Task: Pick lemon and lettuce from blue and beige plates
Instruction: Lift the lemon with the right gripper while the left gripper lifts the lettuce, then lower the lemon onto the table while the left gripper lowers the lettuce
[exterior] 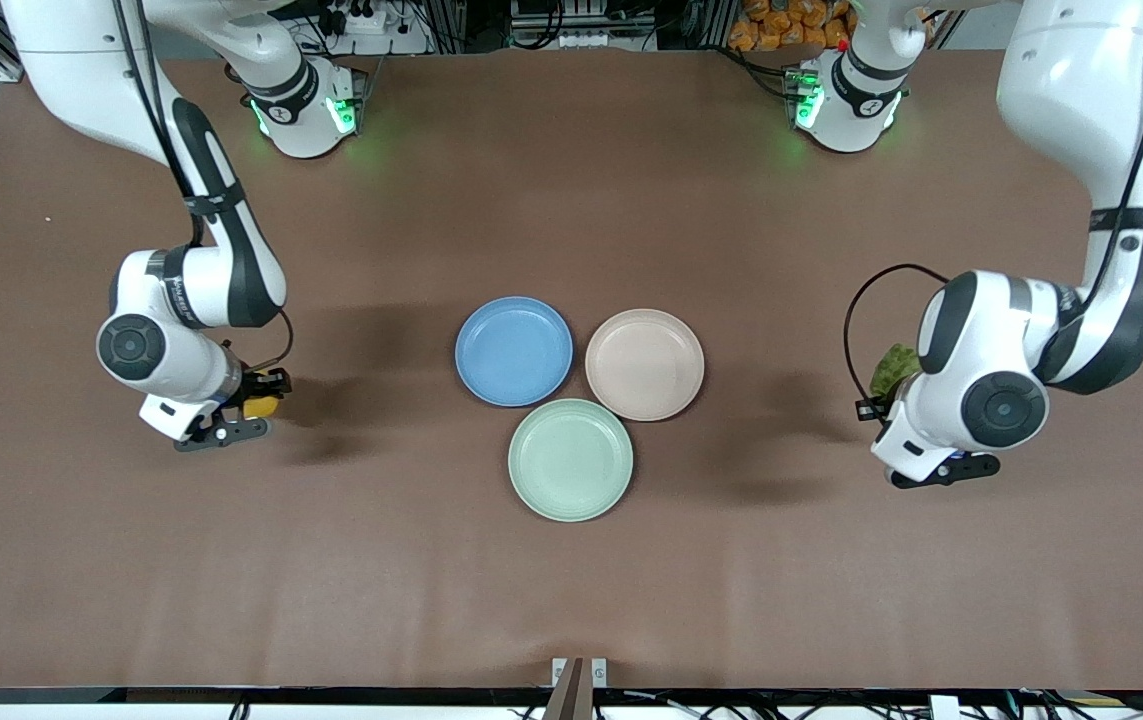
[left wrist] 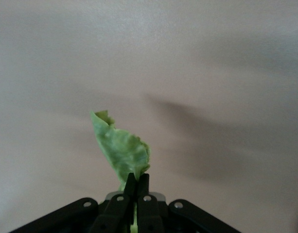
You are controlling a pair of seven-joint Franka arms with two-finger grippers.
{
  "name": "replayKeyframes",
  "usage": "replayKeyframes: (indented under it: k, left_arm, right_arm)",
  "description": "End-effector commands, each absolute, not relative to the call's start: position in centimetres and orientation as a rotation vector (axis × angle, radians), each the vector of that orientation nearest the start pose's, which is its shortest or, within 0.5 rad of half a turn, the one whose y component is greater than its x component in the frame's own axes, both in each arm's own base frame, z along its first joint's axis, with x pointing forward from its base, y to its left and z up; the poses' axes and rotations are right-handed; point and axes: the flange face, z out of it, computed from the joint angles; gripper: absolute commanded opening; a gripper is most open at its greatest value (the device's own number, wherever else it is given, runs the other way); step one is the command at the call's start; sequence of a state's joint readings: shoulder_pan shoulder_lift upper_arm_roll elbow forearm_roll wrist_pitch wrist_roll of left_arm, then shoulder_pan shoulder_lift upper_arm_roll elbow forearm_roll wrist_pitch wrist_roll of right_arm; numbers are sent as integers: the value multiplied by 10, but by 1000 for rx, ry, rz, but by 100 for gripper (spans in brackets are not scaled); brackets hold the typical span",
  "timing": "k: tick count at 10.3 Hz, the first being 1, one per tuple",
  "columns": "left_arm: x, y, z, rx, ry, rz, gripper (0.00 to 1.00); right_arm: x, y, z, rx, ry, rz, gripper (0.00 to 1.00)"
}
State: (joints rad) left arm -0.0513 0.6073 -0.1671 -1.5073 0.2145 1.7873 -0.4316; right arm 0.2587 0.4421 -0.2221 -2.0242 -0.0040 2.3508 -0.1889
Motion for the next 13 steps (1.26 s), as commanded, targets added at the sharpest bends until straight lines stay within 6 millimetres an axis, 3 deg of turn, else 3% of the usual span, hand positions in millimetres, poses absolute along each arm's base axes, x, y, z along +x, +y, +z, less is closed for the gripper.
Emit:
replayKeyframes:
  k: [1, 3, 5, 7, 8, 9, 10, 11, 12, 13]
  left_arm:
    - [670, -88, 260, -2921, -244, 388, 0]
    - [672, -89, 239, -2934, -240, 380, 0]
    - [674, -89, 235, -2939, -239, 370, 4]
    - [676, -90, 242, -2941, -238, 351, 72]
    - [677, -90, 250, -2947, -242, 335, 100]
    - [679, -87, 262, -2941, -237, 312, 100]
    - [680, -90, 285, -2950, -209, 271, 100]
    - [680, -88, 309, -2954, -180, 238, 100]
    - [678, -86, 337, -2960, -141, 209, 100]
    - [676, -83, 363, -2962, -107, 178, 100]
  right_arm:
    - [572, 15, 216, -3195, -427, 101, 33]
    - [572, 8, 203, -3203, -416, 76, 34]
    - [572, 7, 194, -3208, -417, 69, 34]
    - [571, 8, 175, -3213, -427, 62, 34]
    - [571, 8, 171, -3215, -426, 64, 35]
    - [571, 8, 171, -3215, -426, 64, 41]
    - [572, 9, 170, -3215, -427, 64, 55]
    - [573, 10, 171, -3215, -425, 63, 82]
    - [575, 10, 175, -3215, -426, 61, 100]
    - [576, 13, 182, -3213, -429, 60, 100]
